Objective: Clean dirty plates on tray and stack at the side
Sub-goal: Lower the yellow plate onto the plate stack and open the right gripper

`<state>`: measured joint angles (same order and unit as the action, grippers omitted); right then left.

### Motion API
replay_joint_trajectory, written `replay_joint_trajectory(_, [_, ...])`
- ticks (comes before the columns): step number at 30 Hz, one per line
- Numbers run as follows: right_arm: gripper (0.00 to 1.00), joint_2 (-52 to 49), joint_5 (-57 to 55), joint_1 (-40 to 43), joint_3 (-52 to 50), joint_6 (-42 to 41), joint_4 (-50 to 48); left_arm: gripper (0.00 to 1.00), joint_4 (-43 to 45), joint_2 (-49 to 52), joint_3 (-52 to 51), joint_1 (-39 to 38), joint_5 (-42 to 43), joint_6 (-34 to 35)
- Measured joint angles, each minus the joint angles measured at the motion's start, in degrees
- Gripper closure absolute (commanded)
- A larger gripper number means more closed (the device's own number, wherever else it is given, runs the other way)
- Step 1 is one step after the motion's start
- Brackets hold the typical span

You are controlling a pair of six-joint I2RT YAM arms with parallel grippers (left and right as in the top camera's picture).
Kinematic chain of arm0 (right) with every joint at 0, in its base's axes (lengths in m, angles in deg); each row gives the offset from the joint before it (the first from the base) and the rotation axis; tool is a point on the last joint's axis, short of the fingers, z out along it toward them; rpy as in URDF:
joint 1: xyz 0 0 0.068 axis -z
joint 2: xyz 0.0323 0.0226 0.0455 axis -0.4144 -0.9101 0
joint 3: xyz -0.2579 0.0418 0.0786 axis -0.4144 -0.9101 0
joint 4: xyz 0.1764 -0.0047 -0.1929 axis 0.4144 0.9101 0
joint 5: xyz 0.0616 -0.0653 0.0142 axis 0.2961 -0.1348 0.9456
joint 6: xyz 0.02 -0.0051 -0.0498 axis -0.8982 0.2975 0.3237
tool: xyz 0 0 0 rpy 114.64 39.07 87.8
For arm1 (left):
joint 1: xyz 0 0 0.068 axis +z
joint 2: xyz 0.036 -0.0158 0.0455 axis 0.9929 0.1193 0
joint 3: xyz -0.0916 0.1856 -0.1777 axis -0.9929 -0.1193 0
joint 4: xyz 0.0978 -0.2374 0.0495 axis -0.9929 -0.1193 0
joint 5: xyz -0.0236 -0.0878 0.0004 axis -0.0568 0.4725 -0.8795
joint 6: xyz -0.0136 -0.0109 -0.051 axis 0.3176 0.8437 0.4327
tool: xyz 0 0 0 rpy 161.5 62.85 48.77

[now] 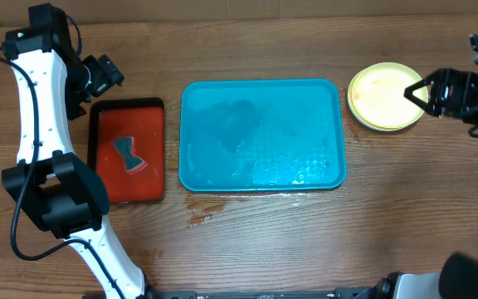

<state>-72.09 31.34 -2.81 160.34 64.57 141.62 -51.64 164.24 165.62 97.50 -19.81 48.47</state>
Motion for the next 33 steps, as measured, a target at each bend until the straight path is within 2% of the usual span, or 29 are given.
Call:
replay_joint_trajectory(4, [0.00,8.7,-0.1,0.0,-4.3,0.4,-0.7,0.00,0.0,0.0,0.0,0.0,0.0,0.0])
replay_joint_trajectory(11, [0.00,23.4,1.5,0.0,-20.4,0.8,-7.6,0.00,0.0,0.0,0.0,0.0,0.0,0.0])
replay_joint_trajectory(15, [0.00,25.2,2.5,0.0,-24.1,0.8,-6.0,0.00,0.0,0.0,0.0,0.0,0.0,0.0])
replay_joint_trajectory(22, [0.00,25.0,2.3,0.0,-24.5,0.2,-3.9,0.00,0.0,0.0,0.0,0.0,0.0,0.0])
replay_joint_trajectory(25, [0.00,25.0,0.5,0.0,-24.5,-3.6,-3.3,0.00,0.0,0.0,0.0,0.0,0.0,0.0])
replay_joint_trajectory(29, [0.00,24.9,-4.6,-0.4,-24.6,-14.6,-6.4,0.00,0.0,0.0,0.0,0.0,0.0,0.0])
replay_joint_trajectory(33, [0.00,25.1,-9.2,-6.3,-26.4,-22.8,-15.7,0.00,0.0,0.0,0.0,0.0,0.0,0.0])
